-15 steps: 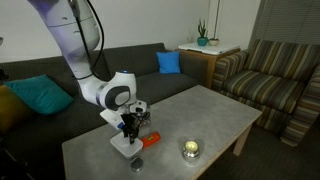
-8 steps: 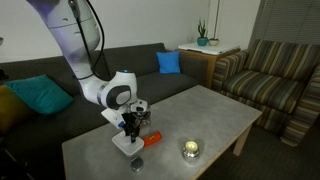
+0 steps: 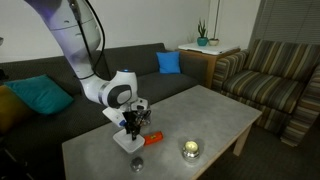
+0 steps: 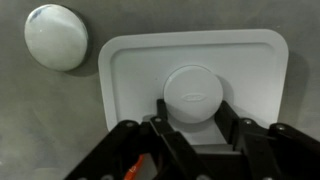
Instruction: Remove the lid from bowl and place it on the table
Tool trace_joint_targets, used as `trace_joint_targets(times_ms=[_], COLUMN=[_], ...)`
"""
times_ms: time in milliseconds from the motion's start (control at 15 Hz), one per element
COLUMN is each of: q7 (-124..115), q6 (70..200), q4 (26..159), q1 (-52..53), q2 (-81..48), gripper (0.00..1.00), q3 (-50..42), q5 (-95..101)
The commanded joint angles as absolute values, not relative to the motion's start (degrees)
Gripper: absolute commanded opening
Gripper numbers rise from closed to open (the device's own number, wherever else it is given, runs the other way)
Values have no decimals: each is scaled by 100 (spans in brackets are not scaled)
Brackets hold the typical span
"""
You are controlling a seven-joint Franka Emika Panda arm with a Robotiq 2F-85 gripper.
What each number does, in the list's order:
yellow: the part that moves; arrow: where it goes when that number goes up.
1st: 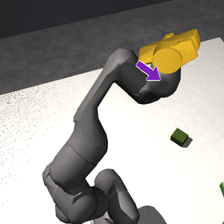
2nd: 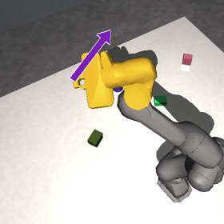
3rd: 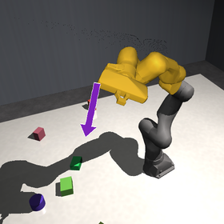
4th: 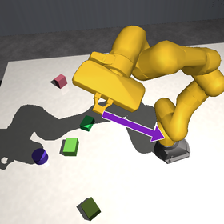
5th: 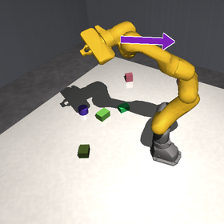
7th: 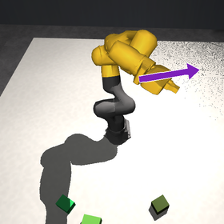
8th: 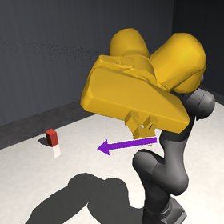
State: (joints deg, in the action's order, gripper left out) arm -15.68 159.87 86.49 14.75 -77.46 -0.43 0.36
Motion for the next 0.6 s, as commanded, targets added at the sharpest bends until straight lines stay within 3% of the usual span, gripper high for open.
trace_joint_targets(times_ms=[0,533], q7=[-1399,-1142], q6=[16085,16041], q4=[8190,7943], q1=[1435,1285], q2=[-8172,-8407], gripper=[27,27], q3=[54,312], q5=[-53,-70])
